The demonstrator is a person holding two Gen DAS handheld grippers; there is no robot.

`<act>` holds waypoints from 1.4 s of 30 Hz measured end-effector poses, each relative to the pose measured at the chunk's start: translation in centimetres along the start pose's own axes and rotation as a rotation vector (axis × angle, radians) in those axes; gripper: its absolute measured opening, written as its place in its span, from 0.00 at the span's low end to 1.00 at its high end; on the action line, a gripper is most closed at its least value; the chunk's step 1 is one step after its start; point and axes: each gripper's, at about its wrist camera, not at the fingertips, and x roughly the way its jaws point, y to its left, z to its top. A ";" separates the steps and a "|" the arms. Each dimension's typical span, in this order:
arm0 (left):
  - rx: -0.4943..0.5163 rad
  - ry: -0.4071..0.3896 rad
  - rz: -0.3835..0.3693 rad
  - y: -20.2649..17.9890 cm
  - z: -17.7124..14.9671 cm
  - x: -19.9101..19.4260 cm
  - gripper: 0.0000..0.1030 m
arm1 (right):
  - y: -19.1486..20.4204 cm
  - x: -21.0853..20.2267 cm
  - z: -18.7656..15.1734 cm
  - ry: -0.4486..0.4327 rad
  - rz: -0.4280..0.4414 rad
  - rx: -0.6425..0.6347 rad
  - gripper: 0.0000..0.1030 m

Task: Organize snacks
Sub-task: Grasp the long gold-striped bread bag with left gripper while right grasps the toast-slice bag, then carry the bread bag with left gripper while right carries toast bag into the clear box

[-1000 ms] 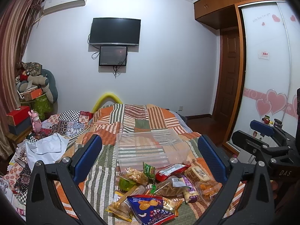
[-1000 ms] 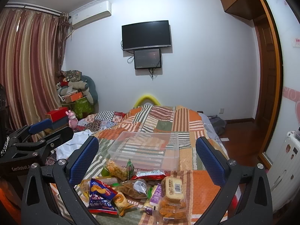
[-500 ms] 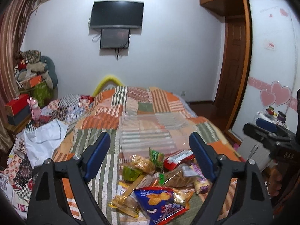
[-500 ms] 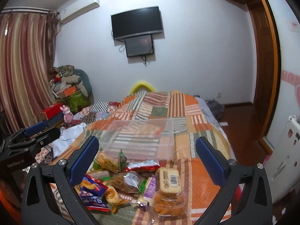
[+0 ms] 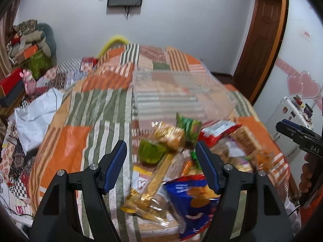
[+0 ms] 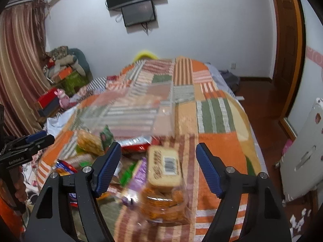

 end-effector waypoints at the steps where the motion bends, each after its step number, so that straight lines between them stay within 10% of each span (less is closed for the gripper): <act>1: -0.004 0.013 -0.001 0.3 -0.2 0.4 0.68 | -0.2 0.3 -0.2 0.015 0.000 0.004 0.69; 22: 0.027 0.188 -0.053 0.5 -3.4 4.9 0.68 | -1.9 3.8 -1.6 0.165 0.045 0.072 0.65; 35: 0.089 0.184 -0.082 -0.7 -4.2 6.1 0.36 | -1.9 6.6 -1.7 0.234 0.109 0.099 0.58; 42: 0.087 0.185 -0.089 -1.1 -4.0 5.9 0.36 | -2.0 6.3 -1.8 0.245 0.130 0.139 0.51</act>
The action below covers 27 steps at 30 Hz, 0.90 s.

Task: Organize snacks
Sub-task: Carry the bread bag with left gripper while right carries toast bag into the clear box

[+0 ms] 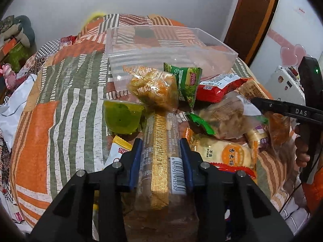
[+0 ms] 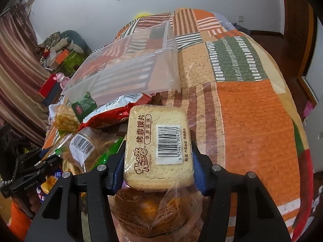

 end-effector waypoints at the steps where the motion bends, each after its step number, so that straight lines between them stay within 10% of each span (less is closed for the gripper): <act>1: 0.000 -0.002 0.001 -0.1 0.1 -0.2 0.36 | 0.0 -0.2 0.0 -0.005 0.000 0.003 0.51; 27: -0.020 -0.300 0.051 0.0 7.0 -9.1 0.36 | 3.6 -5.1 5.0 -0.228 -0.014 -0.092 0.51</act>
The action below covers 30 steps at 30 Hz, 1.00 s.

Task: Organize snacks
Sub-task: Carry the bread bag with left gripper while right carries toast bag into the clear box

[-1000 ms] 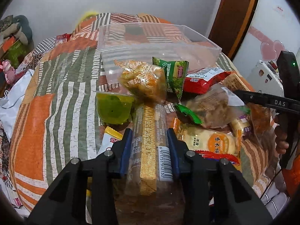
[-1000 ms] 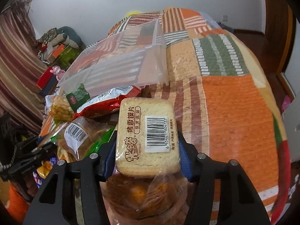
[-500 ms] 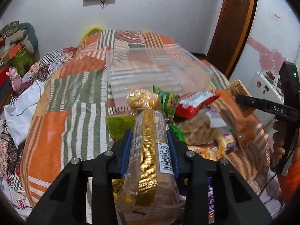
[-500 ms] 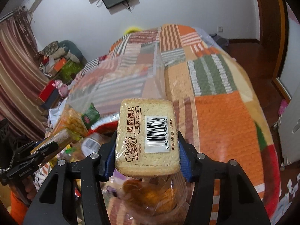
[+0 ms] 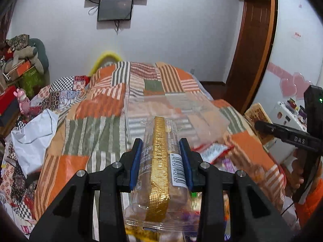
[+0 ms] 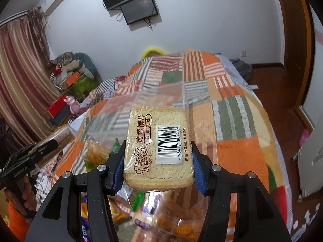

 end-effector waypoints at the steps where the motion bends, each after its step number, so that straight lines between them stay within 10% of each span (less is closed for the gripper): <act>1: -0.008 -0.003 -0.009 0.1 0.6 0.3 0.36 | 0.1 0.1 0.3 -0.005 0.004 -0.003 0.51; 16: -0.017 -0.019 -0.016 0.2 5.5 5.6 0.36 | 2.1 3.8 4.3 -0.045 0.027 -0.045 0.51; 30: -0.065 0.111 0.013 1.9 7.0 13.7 0.36 | 1.0 10.4 5.3 0.111 -0.025 -0.020 0.51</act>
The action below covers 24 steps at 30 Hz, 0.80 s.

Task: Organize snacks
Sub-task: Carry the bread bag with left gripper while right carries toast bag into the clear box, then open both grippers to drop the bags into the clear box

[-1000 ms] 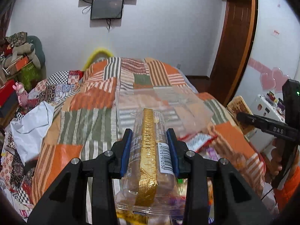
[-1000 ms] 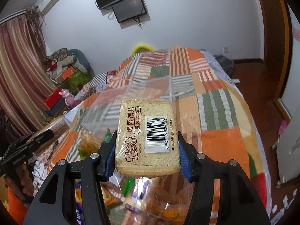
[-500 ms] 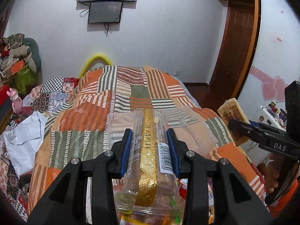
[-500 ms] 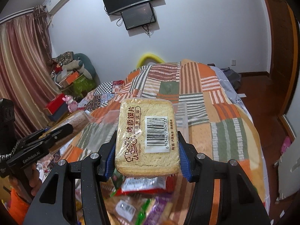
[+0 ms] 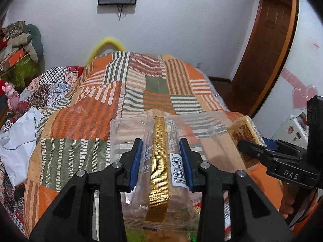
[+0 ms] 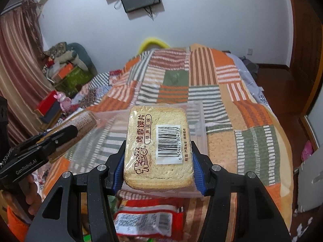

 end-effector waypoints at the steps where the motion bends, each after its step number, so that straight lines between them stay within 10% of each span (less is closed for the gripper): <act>1: -0.001 0.012 0.005 0.1 0.1 0.6 0.36 | -0.1 0.4 0.0 0.013 -0.002 0.002 0.51; 18: -0.021 0.193 0.026 0.5 -0.1 7.2 0.36 | 0.5 4.3 -0.2 0.159 -0.043 -0.059 0.51; 24: -0.009 0.145 0.035 0.5 0.2 5.5 0.53 | 1.0 3.5 0.2 0.127 -0.049 -0.072 0.58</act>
